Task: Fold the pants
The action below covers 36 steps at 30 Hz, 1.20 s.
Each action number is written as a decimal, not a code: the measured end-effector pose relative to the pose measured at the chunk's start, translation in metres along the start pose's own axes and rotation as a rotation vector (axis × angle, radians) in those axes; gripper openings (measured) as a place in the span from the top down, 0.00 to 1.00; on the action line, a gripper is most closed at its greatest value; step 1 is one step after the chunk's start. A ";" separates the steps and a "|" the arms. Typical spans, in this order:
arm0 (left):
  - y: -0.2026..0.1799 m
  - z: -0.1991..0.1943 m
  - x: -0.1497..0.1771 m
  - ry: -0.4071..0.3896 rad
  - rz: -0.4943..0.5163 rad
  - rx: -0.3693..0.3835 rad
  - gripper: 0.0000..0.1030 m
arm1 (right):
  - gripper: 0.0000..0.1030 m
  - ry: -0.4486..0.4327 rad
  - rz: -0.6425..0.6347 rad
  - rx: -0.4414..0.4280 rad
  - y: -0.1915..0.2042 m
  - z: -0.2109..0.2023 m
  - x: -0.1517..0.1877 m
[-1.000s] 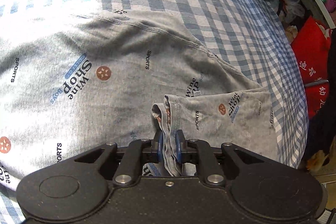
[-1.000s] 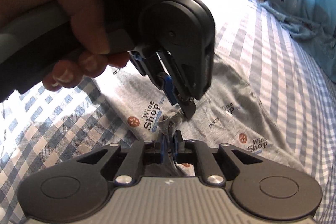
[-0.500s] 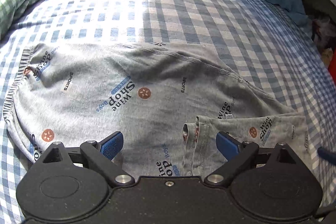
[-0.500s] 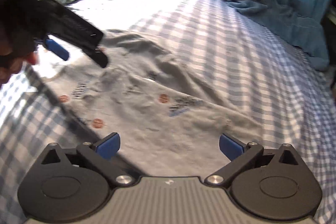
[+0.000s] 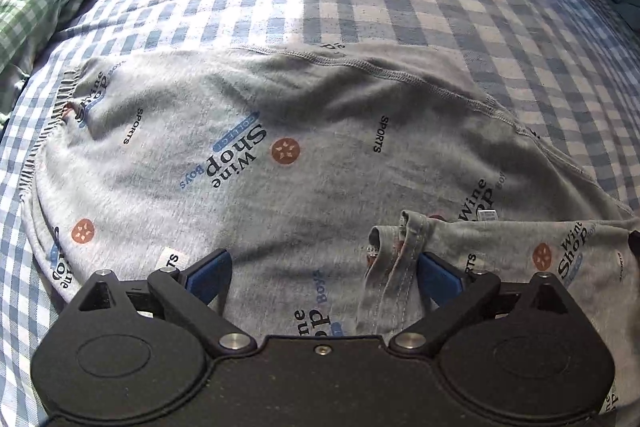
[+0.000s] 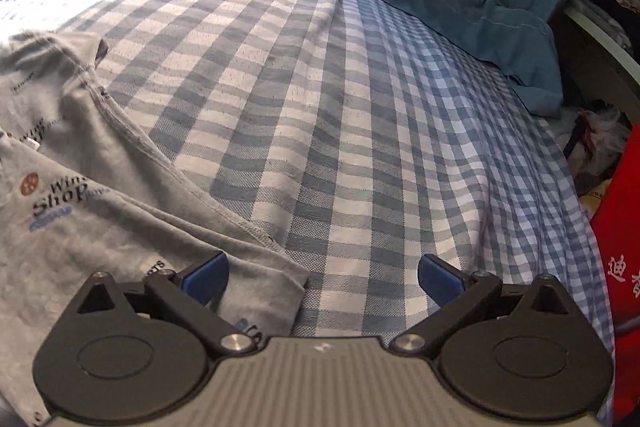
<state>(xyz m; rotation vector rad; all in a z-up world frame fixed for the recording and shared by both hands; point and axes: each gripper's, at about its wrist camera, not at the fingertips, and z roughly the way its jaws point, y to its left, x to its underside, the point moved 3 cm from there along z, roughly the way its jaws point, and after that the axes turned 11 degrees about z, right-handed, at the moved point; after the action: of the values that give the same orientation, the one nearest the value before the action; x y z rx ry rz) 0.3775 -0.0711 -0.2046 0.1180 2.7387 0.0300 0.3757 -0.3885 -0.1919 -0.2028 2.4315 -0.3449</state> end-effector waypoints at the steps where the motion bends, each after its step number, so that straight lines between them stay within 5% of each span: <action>1: -0.001 0.001 0.000 0.003 0.002 -0.005 0.02 | 0.00 -0.010 -0.010 -0.011 -0.002 0.004 0.002; 11: -0.012 -0.011 -0.003 0.061 -0.049 -0.072 0.01 | 0.00 -0.043 0.034 -0.109 -0.027 -0.027 0.008; 16: -0.031 -0.034 0.016 0.045 -0.048 -0.027 0.01 | 0.00 -0.014 0.011 -0.158 -0.020 -0.061 0.041; 21: -0.046 -0.024 0.044 0.110 0.015 -0.061 0.01 | 0.00 0.083 -0.026 -0.092 -0.014 -0.060 0.078; 26: -0.032 -0.025 0.050 0.130 -0.095 -0.011 0.01 | 0.00 0.069 0.001 -0.094 -0.018 -0.070 0.080; 36: -0.001 -0.037 0.059 0.149 -0.152 0.036 0.01 | 0.00 0.093 -0.047 -0.132 0.005 -0.073 0.071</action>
<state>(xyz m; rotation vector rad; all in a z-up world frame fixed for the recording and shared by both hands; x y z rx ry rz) 0.3090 -0.0674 -0.1937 -0.0869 2.8899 -0.0551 0.2741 -0.3862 -0.1816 -0.3088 2.5473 -0.2183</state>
